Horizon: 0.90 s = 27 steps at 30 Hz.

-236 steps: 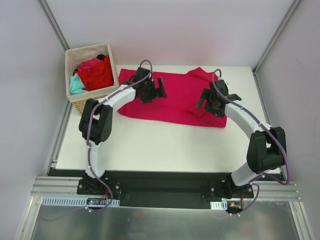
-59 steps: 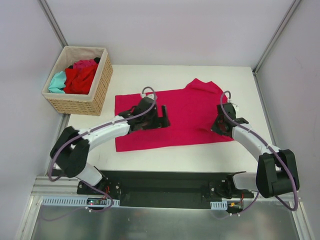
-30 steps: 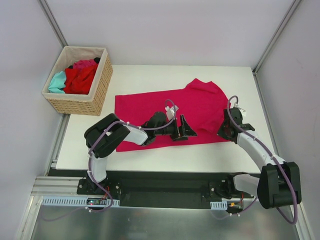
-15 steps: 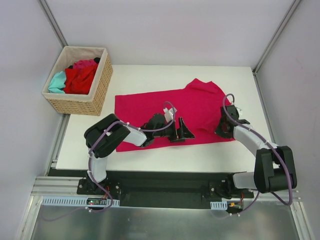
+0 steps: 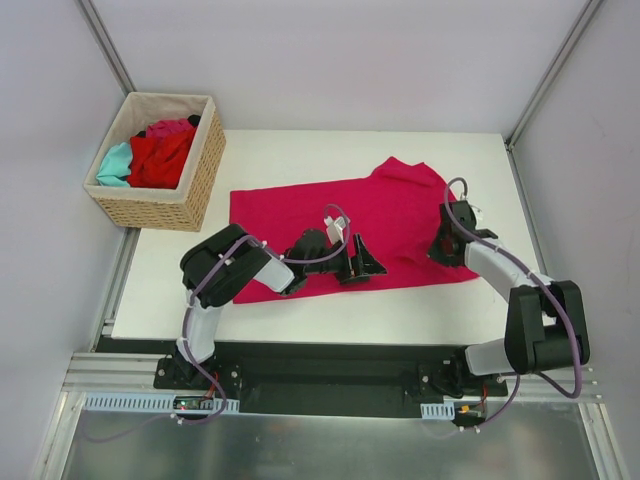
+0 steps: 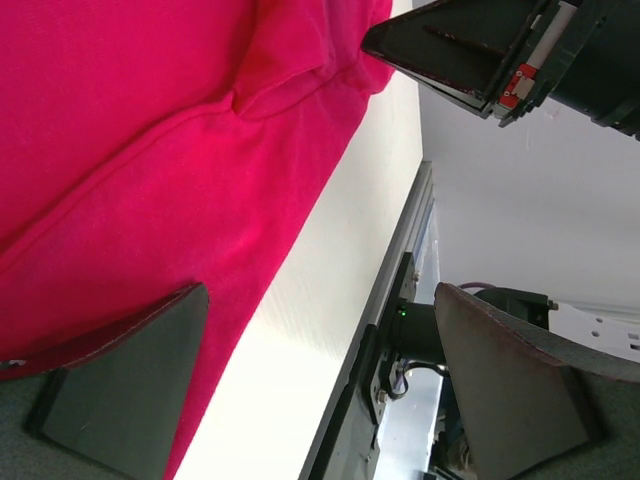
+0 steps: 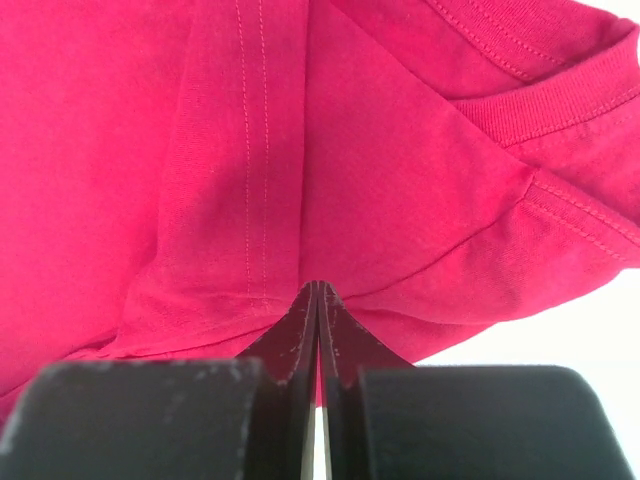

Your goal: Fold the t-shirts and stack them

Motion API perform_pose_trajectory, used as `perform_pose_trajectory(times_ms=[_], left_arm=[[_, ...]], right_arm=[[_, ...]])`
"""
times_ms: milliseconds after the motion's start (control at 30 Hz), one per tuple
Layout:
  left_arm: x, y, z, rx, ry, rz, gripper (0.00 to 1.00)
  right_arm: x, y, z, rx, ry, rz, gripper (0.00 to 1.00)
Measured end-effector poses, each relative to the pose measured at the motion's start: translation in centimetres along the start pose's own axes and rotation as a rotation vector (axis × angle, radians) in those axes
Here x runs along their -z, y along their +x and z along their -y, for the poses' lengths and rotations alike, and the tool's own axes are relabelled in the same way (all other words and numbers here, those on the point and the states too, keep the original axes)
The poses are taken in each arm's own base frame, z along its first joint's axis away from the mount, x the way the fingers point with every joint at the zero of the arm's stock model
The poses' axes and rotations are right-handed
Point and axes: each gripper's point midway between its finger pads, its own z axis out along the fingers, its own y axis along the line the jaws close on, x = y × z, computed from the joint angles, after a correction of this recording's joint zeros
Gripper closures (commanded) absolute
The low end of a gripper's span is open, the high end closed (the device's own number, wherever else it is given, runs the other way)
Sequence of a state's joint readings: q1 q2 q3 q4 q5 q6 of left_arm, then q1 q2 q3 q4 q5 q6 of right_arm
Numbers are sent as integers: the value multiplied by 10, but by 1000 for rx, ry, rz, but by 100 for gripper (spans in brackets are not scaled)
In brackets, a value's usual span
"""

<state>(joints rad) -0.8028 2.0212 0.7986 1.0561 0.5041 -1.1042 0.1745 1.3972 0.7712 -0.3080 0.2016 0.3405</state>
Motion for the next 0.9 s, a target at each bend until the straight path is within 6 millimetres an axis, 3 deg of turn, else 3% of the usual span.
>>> perform_pose_trajectory(times_ms=[433, 900], left_arm=[[0, -1, 4, 19, 75, 17, 3], [1, -1, 5, 18, 81, 19, 3]], right_arm=[[-9, 13, -6, 43, 20, -37, 99], [-12, 16, 4, 53, 75, -38, 99]])
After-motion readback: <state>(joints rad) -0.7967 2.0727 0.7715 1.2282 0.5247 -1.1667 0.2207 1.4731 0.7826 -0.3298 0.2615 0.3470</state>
